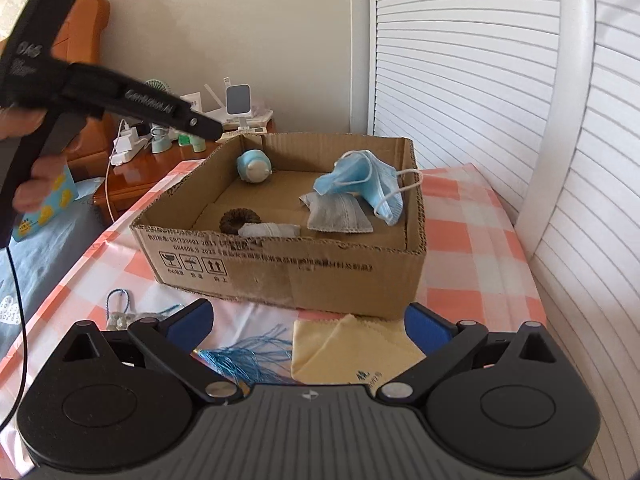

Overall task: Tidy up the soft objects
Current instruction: 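Carry the hair tie into the box and open the left tool while the right tool drops the sachet in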

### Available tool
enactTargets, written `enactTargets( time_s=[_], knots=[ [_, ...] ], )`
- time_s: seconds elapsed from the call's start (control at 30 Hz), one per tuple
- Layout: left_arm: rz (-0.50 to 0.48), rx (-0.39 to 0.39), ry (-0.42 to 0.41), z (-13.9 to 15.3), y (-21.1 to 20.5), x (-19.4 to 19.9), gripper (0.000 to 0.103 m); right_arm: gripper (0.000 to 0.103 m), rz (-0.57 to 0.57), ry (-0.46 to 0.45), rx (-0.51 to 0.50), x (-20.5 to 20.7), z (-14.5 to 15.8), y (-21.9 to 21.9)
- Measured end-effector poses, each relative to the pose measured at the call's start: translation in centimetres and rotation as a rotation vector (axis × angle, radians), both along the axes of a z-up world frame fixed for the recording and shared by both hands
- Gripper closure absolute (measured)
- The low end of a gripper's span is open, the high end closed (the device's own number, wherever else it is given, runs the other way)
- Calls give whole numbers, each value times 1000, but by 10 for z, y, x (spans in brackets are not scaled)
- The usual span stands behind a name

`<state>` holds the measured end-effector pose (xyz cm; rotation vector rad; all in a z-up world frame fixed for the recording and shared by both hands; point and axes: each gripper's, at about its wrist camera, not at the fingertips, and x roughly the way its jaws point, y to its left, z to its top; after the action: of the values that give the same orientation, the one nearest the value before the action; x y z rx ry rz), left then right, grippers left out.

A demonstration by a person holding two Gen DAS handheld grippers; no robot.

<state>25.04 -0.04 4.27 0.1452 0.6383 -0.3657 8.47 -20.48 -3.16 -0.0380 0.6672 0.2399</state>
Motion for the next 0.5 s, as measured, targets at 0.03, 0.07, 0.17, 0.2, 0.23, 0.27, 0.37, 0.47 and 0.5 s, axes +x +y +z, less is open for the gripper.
enactTargets(
  time_s=[0.03, 0.07, 0.17, 0.2, 0.23, 0.27, 0.37, 0.47, 0.5],
  knots=[
    [11, -1, -4, 1, -3, 8, 57, 0, -5, 5, -4, -4, -2, -2],
    [20, -3, -12, 2, -6, 15, 41, 0, -10, 8, -4, -8, -3, -5],
    [66, -2, -43, 3, -11, 28, 14, 0, -33, 18, -10, -19, -10, -13],
    [80, 0, -53, 3, -11, 27, 14, 0, -34, 30, -11, -21, -13, -15],
    [84, 1, -52, 4, -11, 26, 13, 0, -33, 37, -10, -23, -16, -16],
    [80, 0, -43, 4, -11, 23, 13, 0, -27, 45, -11, -25, -19, -18],
    [75, 5, -35, 4, -8, 8, 10, 0, -14, 69, -13, -30, -29, -20],
    [70, 32, -35, 4, -5, -10, 9, 0, -10, 89, -5, -35, -36, -20],
    [68, 39, -32, 4, -4, -16, 8, 0, -8, 91, -2, -37, -37, -19]
  ],
)
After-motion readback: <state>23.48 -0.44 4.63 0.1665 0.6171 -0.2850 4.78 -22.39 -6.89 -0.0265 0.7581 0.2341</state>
